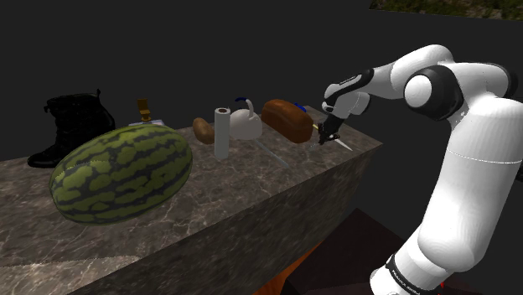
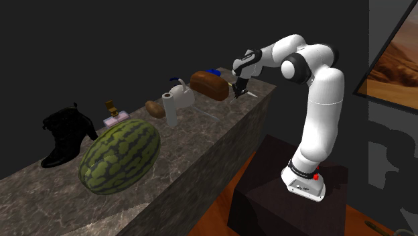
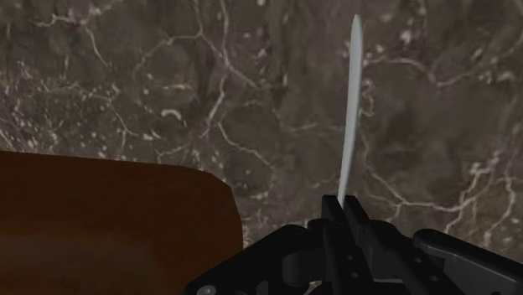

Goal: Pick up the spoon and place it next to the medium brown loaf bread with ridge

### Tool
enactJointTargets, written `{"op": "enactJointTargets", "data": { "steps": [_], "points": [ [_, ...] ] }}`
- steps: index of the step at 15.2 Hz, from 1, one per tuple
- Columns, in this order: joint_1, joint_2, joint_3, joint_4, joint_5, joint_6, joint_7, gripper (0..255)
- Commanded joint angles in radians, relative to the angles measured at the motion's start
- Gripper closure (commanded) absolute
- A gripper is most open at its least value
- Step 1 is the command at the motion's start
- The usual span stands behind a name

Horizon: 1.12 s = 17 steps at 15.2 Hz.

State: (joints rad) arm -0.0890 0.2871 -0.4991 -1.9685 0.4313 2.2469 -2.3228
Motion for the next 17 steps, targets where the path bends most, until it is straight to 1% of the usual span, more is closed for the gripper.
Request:
{"op": "enactJointTargets", "data": {
  "steps": [1, 4, 5, 10, 14, 17],
  "points": [
    [0.001, 0.001, 0.001, -0.001, 0.000, 0.000, 0.000, 255],
    [0.001, 0.001, 0.001, -0.001, 0.000, 0.000, 0.000, 255],
    [0.001, 0.001, 0.001, -0.001, 0.000, 0.000, 0.000, 0],
    [0.001, 0.001, 0.001, -0.001, 0.000, 0.000, 0.000, 0],
    [0.006, -0.073, -0.026, 0.035, -0.064, -0.096, 0.040, 0],
    [0.006, -0.073, -0.026, 0.035, -0.064, -0.096, 0.040, 0]
  ]
}}
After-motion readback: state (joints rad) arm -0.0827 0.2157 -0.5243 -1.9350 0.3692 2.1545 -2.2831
